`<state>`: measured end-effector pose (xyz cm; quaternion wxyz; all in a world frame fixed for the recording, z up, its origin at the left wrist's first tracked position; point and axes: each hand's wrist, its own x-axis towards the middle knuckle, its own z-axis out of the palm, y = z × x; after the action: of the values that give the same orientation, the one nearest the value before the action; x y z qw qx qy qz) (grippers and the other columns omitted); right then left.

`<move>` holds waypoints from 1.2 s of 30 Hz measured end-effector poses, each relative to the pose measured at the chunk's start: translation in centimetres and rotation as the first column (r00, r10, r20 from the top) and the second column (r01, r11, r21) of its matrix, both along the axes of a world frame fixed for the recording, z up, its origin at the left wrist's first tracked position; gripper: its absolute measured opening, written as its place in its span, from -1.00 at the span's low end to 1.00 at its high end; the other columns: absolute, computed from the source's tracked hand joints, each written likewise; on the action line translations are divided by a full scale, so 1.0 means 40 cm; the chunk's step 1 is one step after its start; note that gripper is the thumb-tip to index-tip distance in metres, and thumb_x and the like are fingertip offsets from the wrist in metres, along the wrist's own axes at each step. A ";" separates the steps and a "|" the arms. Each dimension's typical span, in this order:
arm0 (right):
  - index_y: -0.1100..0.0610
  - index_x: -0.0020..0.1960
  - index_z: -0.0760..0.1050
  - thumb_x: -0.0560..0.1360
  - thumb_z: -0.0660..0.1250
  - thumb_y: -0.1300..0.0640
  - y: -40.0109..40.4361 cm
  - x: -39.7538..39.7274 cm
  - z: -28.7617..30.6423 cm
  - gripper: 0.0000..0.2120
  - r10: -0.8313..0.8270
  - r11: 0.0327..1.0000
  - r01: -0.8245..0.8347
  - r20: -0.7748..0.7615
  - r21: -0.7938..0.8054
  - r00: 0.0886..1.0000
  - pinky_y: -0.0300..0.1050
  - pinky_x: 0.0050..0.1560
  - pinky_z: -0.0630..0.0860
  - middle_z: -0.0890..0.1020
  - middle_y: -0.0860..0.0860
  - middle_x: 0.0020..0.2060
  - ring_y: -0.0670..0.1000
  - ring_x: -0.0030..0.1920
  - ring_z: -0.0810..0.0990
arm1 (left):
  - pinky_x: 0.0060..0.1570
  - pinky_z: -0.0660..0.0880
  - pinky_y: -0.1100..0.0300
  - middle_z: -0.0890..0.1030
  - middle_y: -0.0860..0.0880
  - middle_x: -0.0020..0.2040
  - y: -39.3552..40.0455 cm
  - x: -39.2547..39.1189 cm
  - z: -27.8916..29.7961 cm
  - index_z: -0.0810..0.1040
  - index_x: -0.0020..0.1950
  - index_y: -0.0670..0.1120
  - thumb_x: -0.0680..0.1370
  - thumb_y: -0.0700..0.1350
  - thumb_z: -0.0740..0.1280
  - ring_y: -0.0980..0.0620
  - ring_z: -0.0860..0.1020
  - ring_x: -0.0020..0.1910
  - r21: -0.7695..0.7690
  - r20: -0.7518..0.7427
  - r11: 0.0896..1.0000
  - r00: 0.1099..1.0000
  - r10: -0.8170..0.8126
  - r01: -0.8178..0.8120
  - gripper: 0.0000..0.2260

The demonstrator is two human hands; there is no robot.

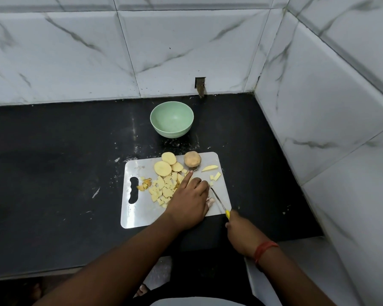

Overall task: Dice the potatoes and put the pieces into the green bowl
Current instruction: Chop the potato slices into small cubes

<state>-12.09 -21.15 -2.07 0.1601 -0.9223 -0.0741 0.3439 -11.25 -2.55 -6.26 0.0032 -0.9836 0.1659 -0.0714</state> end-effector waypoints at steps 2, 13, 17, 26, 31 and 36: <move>0.18 0.24 0.30 0.63 0.11 0.17 -0.016 -0.002 0.012 -0.80 -0.017 1.000 0.017 -0.021 0.024 1.000 -0.16 -0.14 0.38 0.48 0.02 -0.17 -0.01 -0.17 0.47 | 0.56 0.13 -0.11 0.57 -0.02 0.15 0.000 0.001 0.004 0.63 0.26 -0.12 0.65 0.14 0.08 -0.06 0.48 0.24 -0.019 0.021 1.000 1.000 0.008 -0.007 -0.52; 0.07 -0.09 0.26 0.65 0.12 0.08 -0.057 0.028 0.111 -0.85 -0.393 0.679 0.535 -0.366 0.503 0.843 -0.30 -0.53 0.17 0.32 -0.01 -0.48 -0.08 -0.59 0.20 | 0.59 0.07 -0.06 0.40 -0.16 0.51 -0.070 0.070 0.023 0.39 0.52 -0.22 0.66 0.18 -0.06 -0.12 0.30 0.53 -0.013 -0.069 0.997 0.994 -0.081 0.081 -0.37; 0.12 -0.03 0.27 0.65 0.13 0.06 -0.073 0.035 0.108 -0.85 -0.397 0.675 0.536 -0.364 0.506 0.843 -0.28 -0.54 0.16 0.32 -0.01 -0.47 -0.08 -0.59 0.20 | 0.60 0.03 -0.03 0.57 -0.13 0.23 -0.056 0.082 0.027 0.59 0.29 -0.23 0.67 0.16 -0.03 -0.10 0.47 0.32 0.015 -0.087 0.999 0.995 -0.045 0.046 -0.41; 0.07 0.04 0.31 0.63 0.12 0.00 -0.037 0.091 0.070 -0.86 -0.283 0.913 0.287 -0.057 0.289 0.958 -0.15 -0.40 0.38 0.48 0.07 -0.22 0.03 -0.39 0.46 | 0.57 -0.11 0.07 0.36 -0.17 0.53 -0.011 0.076 0.052 0.36 0.54 -0.22 0.68 0.17 0.01 -0.12 0.26 0.54 -0.061 -0.060 0.997 0.997 0.046 -0.049 -0.40; 0.19 0.18 0.35 0.64 0.11 0.09 0.024 0.129 0.067 -0.80 -0.190 0.978 0.180 0.088 0.107 0.978 -0.12 -0.11 0.37 0.57 0.18 0.09 0.16 0.02 0.57 | 0.56 -0.02 0.07 0.27 -0.11 0.56 -0.024 0.109 0.054 0.30 0.56 -0.24 0.71 0.16 0.04 -0.13 0.20 0.53 -0.078 -0.229 0.992 0.970 0.079 -0.099 -0.41; 0.22 0.26 0.31 0.65 0.08 0.12 0.038 0.125 0.060 -0.76 -0.146 0.989 0.143 0.086 0.034 0.986 -0.11 -0.08 0.41 0.56 0.20 0.13 0.15 0.07 0.58 | 0.53 0.17 0.00 0.31 -0.08 0.54 -0.014 0.094 0.033 0.35 0.54 -0.24 0.71 0.16 0.06 -0.16 0.27 0.48 -0.095 -0.257 0.992 0.965 0.062 -0.089 -0.43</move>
<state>-7.08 -19.63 0.34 0.1941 -0.9373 -0.0188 0.2890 -7.50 -3.13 -4.94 -0.0672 -0.9890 0.1234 0.0462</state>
